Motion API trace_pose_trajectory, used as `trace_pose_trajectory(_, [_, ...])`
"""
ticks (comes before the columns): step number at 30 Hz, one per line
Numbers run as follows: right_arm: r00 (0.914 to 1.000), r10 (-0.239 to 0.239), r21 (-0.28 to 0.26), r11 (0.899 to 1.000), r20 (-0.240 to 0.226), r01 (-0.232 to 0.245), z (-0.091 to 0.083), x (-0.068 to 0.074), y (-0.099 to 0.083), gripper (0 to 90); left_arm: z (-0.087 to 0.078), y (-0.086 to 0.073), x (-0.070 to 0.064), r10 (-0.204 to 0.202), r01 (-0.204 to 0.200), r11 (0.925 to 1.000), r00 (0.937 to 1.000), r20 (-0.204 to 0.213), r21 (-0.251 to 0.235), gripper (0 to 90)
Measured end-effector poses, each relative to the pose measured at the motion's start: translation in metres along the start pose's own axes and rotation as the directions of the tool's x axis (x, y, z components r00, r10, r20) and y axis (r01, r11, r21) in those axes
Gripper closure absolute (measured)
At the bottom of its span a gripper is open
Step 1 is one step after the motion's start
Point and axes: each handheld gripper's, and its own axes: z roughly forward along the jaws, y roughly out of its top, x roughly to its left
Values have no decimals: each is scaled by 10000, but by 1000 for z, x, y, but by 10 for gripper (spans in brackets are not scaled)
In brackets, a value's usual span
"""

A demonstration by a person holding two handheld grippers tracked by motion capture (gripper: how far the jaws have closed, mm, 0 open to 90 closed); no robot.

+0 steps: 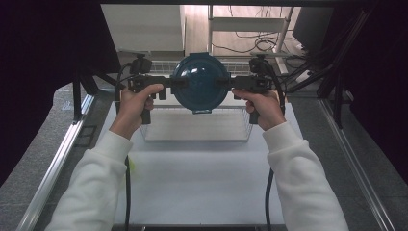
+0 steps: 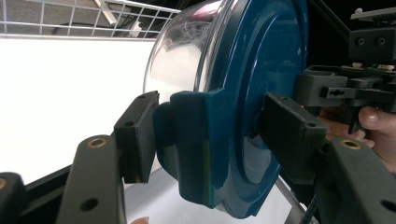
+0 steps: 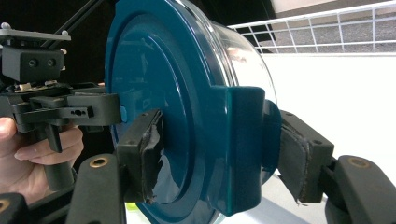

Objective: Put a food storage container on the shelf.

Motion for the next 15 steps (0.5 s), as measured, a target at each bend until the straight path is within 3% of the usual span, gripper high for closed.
trace_pose_trajectory(8, [10000,59,-20,10000,-35,-59,4,-5,8,372,3,9,5,27,-27,10000,10000,-1,31,392])
trace_pose_trajectory(15, [9999,151,-41,9999,-8,-151,11,-13,16,375,10,15,14,-215,215,9998,9998,34,54,391])
